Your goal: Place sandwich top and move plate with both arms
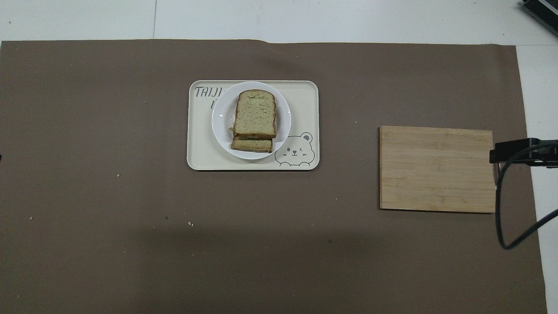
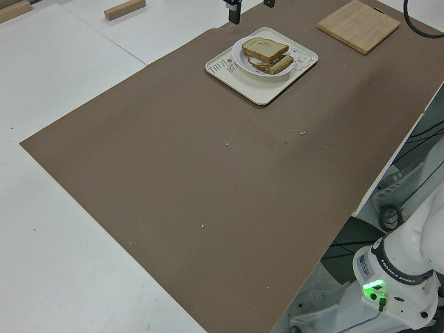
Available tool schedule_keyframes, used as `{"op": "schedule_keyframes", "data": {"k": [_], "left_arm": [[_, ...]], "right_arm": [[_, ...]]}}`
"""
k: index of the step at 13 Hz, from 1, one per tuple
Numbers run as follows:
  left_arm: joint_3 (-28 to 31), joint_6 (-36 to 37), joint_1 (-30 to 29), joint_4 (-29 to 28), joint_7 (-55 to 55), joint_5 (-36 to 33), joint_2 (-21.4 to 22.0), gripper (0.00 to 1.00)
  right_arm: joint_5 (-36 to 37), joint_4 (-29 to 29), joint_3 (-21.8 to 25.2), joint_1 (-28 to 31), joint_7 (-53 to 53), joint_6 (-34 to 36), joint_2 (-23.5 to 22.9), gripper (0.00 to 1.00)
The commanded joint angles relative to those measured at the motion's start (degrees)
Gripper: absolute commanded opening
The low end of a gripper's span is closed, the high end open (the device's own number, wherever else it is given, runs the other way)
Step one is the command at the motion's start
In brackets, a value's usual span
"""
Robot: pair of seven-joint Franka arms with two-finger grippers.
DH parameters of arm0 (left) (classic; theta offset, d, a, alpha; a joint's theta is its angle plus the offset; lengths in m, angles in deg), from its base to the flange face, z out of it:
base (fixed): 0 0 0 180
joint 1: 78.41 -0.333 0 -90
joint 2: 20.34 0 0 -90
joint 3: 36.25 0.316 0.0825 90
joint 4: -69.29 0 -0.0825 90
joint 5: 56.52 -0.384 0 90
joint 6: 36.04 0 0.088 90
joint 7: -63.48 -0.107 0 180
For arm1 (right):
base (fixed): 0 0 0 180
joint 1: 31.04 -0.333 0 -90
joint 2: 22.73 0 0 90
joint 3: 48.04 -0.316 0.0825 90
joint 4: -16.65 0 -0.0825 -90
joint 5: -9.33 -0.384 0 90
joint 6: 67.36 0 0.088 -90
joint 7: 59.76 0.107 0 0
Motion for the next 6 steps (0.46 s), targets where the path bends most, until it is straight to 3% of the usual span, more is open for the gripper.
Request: {"op": "schedule_keyframes", "data": {"k": [1,6], "left_arm": [[-0.27,1.28,0.69,-1.43,1.16,-0.78,1.93,1.00],[-0.88,0.84,1.22,-1.69,1.60,-0.69,2.11,1.00]], "right_arm": [[-1.10,-0.19,-0.13,0.73,-0.43,0.51,0.39,1.00],[-1.10,-0.19,-0.22,0.73,-0.43,0.51,0.39,1.00]]}}
